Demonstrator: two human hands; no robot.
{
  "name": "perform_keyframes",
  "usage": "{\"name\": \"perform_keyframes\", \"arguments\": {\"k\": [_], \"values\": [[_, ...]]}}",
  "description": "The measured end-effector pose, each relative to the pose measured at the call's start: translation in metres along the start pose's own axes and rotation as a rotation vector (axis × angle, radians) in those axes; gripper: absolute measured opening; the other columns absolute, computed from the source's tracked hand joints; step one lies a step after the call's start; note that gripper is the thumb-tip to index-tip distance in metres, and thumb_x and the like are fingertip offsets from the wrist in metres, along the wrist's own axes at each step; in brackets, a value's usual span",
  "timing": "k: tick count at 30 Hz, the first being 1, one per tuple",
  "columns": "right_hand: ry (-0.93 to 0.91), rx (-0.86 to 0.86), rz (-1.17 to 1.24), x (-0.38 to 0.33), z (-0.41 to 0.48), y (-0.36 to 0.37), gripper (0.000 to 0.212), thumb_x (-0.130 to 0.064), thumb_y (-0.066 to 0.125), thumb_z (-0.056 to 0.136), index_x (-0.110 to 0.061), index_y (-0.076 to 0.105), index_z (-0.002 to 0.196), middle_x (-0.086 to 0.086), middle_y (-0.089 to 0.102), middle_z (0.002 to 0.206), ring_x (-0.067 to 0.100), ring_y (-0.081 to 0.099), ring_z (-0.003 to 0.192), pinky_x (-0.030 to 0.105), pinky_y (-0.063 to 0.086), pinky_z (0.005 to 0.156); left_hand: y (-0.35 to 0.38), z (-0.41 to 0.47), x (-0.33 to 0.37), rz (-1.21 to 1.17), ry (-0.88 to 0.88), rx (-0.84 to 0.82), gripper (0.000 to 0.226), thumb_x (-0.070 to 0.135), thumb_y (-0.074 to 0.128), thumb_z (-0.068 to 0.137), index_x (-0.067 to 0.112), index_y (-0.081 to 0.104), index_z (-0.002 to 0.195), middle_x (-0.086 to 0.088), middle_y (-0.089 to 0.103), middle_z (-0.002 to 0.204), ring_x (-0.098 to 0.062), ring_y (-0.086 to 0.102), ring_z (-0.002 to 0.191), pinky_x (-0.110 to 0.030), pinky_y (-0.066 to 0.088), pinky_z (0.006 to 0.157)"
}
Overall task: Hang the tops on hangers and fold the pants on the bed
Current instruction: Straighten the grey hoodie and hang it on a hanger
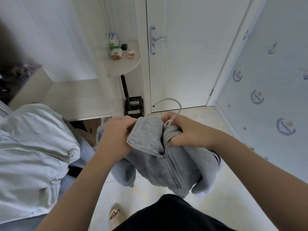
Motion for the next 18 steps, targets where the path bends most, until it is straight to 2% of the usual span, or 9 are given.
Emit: {"name": "perform_keyframes", "arguments": {"k": [1, 3, 4, 7, 9, 11, 12, 16, 18], "values": [[0.002, -0.023, 0.073, 0.002, -0.002, -0.001, 0.034, -0.009, 0.068, 0.079, -0.005, 0.062, 0.113, -0.018, 0.062, 0.092, -0.007, 0.058, 0.08, 0.008, 0.043, 0.073, 0.0, -0.001, 0.001, -0.114, -0.04, 0.095, 0.016, 0.011, 0.063, 0.097, 0.017, 0.076, 0.102, 0.005, 0.069, 0.098, -0.021, 0.058, 0.101, -0.035, 0.045, 0.089], [-0.002, 0.02, 0.188, 0.004, -0.002, 0.003, 0.014, -0.026, 0.066, 0.089, -0.037, 0.07, 0.098, -0.024, 0.069, 0.089, -0.011, 0.064, 0.086, 0.01, 0.048, 0.077, -0.001, -0.003, 0.007, -0.314, -0.148, 0.26, 0.024, 0.025, 0.052, 0.104, 0.023, 0.074, 0.098, 0.009, 0.069, 0.1, -0.009, 0.06, 0.1, -0.028, 0.046, 0.089], [0.015, 0.125, 0.213, 0.007, 0.002, 0.006, 0.012, -0.036, 0.062, 0.095, -0.04, 0.071, 0.089, -0.023, 0.07, 0.087, -0.009, 0.064, 0.085, 0.015, 0.051, 0.08, 0.001, -0.003, 0.009, -0.399, -0.197, 0.279, 0.028, 0.036, 0.048, 0.104, 0.026, 0.073, 0.095, 0.011, 0.069, 0.097, -0.003, 0.061, 0.096, -0.025, 0.047, 0.086], [0.18, 0.507, 0.232, 0.014, 0.019, 0.013, 0.036, -0.041, 0.055, 0.098, -0.008, 0.065, 0.087, 0.006, 0.067, 0.088, 0.011, 0.061, 0.083, 0.043, 0.052, 0.091, 0.013, 0.002, 0.021, -0.567, -0.286, 0.02, 0.05, 0.078, 0.053, 0.082, 0.032, 0.067, 0.099, 0.012, 0.069, 0.088, 0.007, 0.063, 0.079, -0.015, 0.049, 0.071], [0.185, 0.584, 0.263, 0.012, 0.026, 0.02, 0.026, -0.026, 0.054, 0.096, -0.011, 0.055, 0.074, -0.002, 0.057, 0.07, 0.008, 0.052, 0.069, 0.033, 0.048, 0.074, 0.033, 0.004, 0.028, -0.643, -0.298, -0.089, 0.04, 0.066, 0.069, 0.079, 0.04, 0.068, 0.109, 0.018, 0.073, 0.097, 0.004, 0.067, 0.09, -0.024, 0.055, 0.082], [0.161, 0.578, 0.236, 0.008, 0.029, 0.024, 0.025, -0.019, 0.052, 0.094, -0.02, 0.047, 0.07, -0.015, 0.049, 0.059, 0.001, 0.046, 0.058, 0.023, 0.039, 0.061, 0.049, 0.004, 0.036, -0.76, -0.36, 0.0, 0.014, 0.04, 0.073, 0.089, 0.049, 0.072, 0.098, 0.018, 0.075, 0.097, -0.001, 0.07, 0.091, -0.035, 0.058, 0.088], [0.153, 0.563, 0.184, 0.006, 0.029, 0.025, 0.023, -0.018, 0.05, 0.095, -0.021, 0.048, 0.072, -0.016, 0.05, 0.06, 0.001, 0.047, 0.058, 0.022, 0.037, 0.06, 0.053, 0.005, 0.036, -0.809, -0.392, 0.073, 0.015, 0.032, 0.071, 0.092, 0.048, 0.074, 0.091, 0.016, 0.076, 0.093, -0.006, 0.071, 0.088, -0.036, 0.058, 0.085], [0.144, 0.496, -0.094, 0.002, 0.023, 0.018, 0.015, -0.023, 0.042, 0.102, -0.018, 0.055, 0.097, -0.006, 0.056, 0.076, 0.01, 0.05, 0.069, 0.028, 0.036, 0.061, 0.056, 0.009, 0.035, -1.014, -0.458, 0.18, 0.013, 0.036, 0.067, 0.095, 0.03, 0.076, 0.102, 0.003, 0.078, 0.101, -0.021, 0.072, 0.1, -0.042, 0.057, 0.086], [0.13, 0.451, -0.192, 0.0, 0.018, 0.014, 0.021, -0.022, 0.042, 0.101, -0.018, 0.061, 0.095, -0.003, 0.061, 0.08, 0.011, 0.054, 0.068, 0.027, 0.038, 0.059, 0.051, 0.016, 0.031, -1.006, -0.504, 0.258, 0.015, 0.037, 0.065, 0.096, 0.026, 0.074, 0.098, -0.005, 0.076, 0.098, -0.029, 0.071, 0.098, -0.049, 0.057, 0.083]]}}
Point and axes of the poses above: each hand's wrist, its own z-axis towards the middle knuckle, its own y-axis out of the palm, x = y × z, the point moved 1 cm from there along z, towards the middle knuckle
